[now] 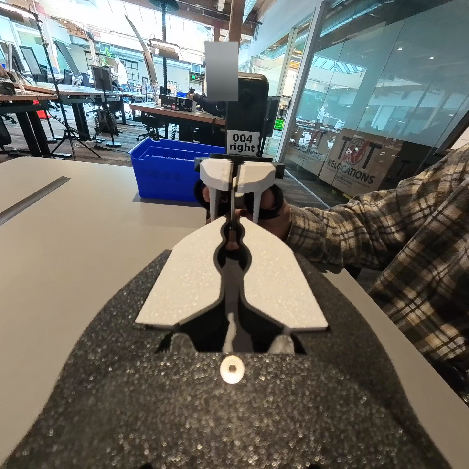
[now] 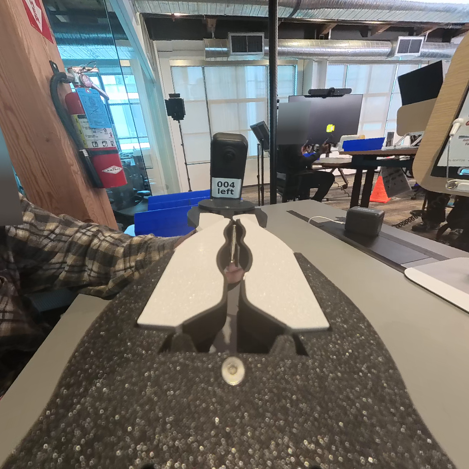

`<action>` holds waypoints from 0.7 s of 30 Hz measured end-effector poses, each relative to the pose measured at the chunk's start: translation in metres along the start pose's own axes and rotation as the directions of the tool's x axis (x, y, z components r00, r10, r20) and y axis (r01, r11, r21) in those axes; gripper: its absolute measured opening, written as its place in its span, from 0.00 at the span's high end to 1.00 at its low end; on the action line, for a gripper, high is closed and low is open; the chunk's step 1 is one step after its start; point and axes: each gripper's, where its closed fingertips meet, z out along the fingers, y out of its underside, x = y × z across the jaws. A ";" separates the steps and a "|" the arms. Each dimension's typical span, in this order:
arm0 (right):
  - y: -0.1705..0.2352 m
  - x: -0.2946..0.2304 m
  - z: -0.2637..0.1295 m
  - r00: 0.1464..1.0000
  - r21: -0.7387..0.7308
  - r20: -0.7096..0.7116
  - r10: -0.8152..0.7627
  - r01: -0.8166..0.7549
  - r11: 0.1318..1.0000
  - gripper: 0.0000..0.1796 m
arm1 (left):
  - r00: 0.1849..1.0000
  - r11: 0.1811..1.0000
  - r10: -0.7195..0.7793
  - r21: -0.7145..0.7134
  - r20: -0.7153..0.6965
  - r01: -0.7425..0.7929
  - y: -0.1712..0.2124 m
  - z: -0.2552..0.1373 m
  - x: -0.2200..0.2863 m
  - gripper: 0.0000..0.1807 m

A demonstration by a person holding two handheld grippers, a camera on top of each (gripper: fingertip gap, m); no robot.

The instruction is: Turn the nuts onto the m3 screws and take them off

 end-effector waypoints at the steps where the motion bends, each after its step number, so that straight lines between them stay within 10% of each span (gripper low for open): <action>1: 0.001 0.000 0.000 1.000 0.001 0.002 0.003 -0.003 1.000 0.99 | 1.000 1.000 -0.003 0.000 -0.001 0.003 0.000 0.000 0.000 0.98; 21: -0.006 0.008 -0.008 0.999 0.040 -0.041 -0.006 0.007 0.999 0.94 | 0.995 0.996 -0.075 0.058 0.060 0.072 -0.008 -0.021 -0.015 0.98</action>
